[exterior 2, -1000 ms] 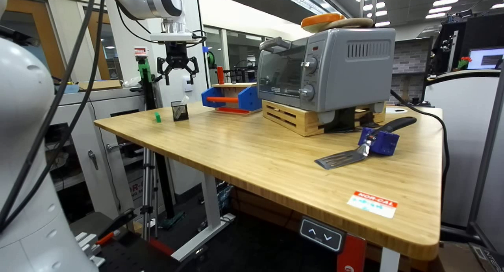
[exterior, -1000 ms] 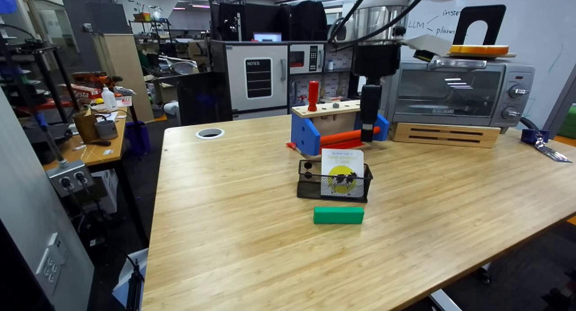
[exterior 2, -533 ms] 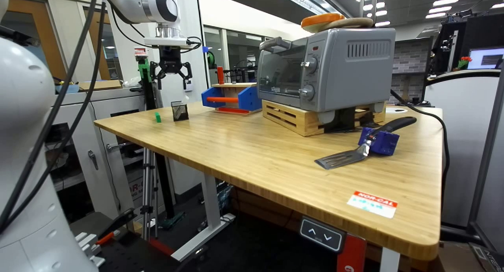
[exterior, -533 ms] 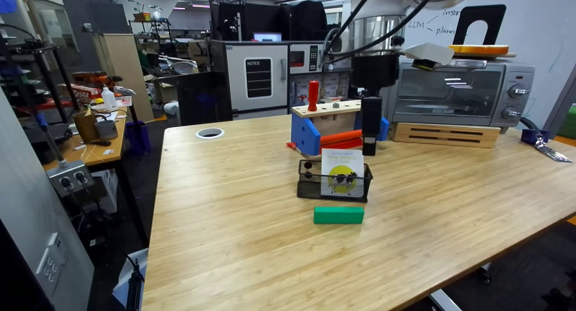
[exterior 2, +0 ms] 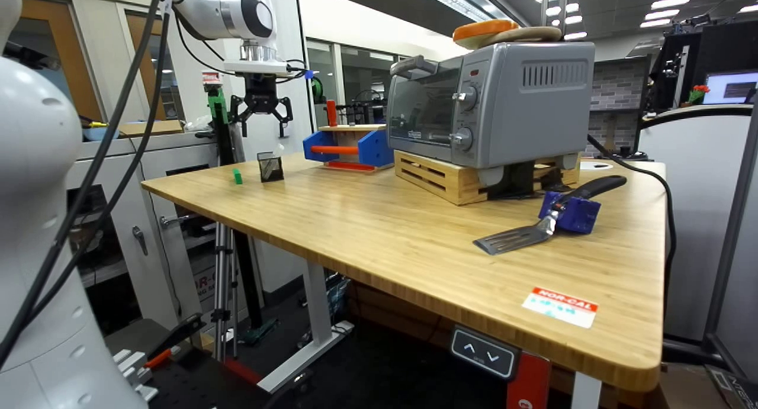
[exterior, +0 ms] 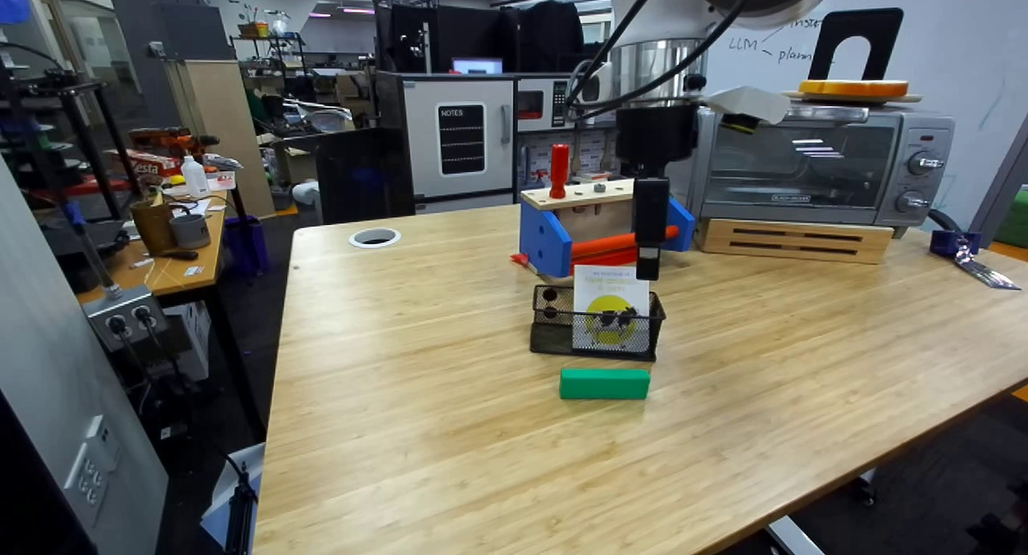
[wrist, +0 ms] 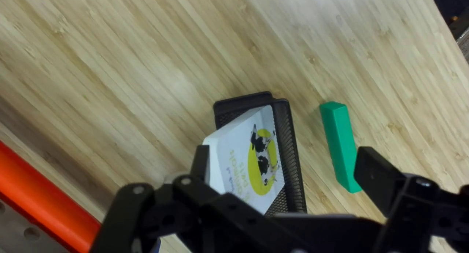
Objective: Remove the small book from the object and put it on the table
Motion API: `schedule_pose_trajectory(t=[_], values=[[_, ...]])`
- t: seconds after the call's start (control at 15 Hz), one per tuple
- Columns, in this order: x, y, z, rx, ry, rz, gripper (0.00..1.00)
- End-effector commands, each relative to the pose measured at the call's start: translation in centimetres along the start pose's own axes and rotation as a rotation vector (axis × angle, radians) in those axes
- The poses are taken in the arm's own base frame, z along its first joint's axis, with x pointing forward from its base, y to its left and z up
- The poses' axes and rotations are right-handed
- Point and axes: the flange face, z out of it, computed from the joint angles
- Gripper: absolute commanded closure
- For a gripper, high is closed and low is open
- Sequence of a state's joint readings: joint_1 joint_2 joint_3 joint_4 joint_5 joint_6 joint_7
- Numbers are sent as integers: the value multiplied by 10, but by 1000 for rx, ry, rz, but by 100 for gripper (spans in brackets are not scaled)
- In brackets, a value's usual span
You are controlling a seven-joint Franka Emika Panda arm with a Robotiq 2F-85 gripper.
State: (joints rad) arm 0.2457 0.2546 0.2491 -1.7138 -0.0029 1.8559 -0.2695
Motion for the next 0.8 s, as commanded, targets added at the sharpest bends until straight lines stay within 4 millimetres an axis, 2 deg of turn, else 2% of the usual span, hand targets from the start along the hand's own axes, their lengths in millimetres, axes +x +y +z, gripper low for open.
schedule_pose_trajectory(t=[0.0,0.4,0.73], values=[[10,7,-3,30,3,-20,0],[19,18,11,56,-4,-6,0],[16,40,24,80,-17,43,0]])
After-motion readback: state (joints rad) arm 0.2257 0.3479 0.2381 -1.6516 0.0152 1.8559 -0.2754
